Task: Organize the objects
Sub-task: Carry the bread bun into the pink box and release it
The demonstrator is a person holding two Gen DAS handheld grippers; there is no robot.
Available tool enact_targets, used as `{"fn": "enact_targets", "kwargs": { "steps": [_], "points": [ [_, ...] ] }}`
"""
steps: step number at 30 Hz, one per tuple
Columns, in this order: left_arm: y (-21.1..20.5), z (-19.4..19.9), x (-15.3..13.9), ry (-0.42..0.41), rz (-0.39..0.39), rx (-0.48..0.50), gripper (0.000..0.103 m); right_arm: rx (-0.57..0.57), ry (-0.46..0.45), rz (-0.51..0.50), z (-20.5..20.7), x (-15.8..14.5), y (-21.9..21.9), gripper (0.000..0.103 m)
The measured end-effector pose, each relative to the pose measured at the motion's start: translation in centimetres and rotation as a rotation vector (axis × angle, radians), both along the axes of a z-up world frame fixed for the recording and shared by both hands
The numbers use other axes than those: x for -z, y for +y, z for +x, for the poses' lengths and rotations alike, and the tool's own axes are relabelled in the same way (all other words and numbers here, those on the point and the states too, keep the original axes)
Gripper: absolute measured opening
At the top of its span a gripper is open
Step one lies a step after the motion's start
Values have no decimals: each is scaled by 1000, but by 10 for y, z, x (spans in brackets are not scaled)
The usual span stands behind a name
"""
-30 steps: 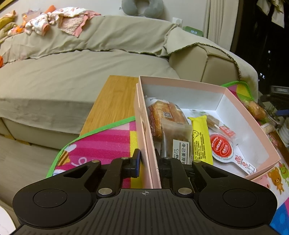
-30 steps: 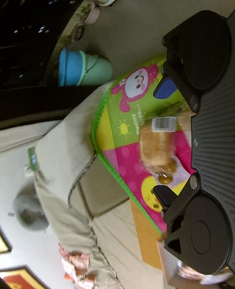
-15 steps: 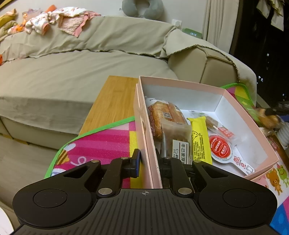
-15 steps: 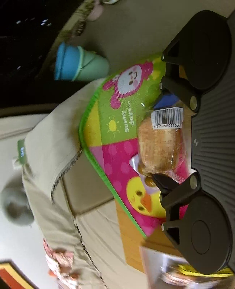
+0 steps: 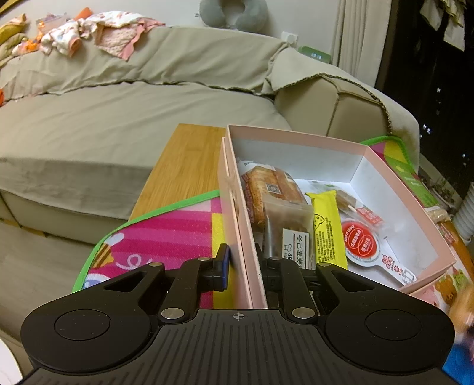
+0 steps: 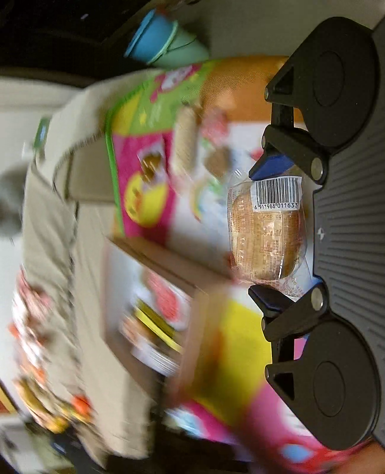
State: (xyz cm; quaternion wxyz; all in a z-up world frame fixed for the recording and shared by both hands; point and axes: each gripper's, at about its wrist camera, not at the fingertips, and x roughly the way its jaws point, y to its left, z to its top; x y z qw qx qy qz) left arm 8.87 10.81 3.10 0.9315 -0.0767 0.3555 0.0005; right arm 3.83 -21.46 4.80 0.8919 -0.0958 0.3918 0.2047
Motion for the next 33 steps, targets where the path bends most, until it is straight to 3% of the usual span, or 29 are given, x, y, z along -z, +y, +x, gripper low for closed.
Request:
{"fn": "enact_targets", "kwargs": {
  "steps": [5,10,12,14,18,20,25,27,30,33],
  "points": [
    [0,0,0,1,2,2,17,-10,-4,-65,-33,10,-1,87],
    [1,0,1,1,2,1,17,-3,-137,-264,-57,10,-12,93],
    [1,-1,1,1,0,1,17,32,-97,-208,-53,5,-24,94],
    [0,-1,1,1,1,0,17,80,-57,-101,-49,-1,-35,99],
    [1,-2,1,2,2,2,17,125,-11,85,-39,-5,-37,101],
    [1,-2,2,2,4,0,17,139,-6,115,-31,-3,-29,101],
    [0,-3,2,4,8,3,17,196,-6,79,-11,18,-3,100],
    [0,-3,2,4,9,4,17,183,1,58,-7,24,4,90],
    [0,-3,1,2,4,4,18,148,21,18,-7,27,11,64],
    [0,-3,1,1,-1,3,18,127,48,23,-12,22,13,59]
  ]
}}
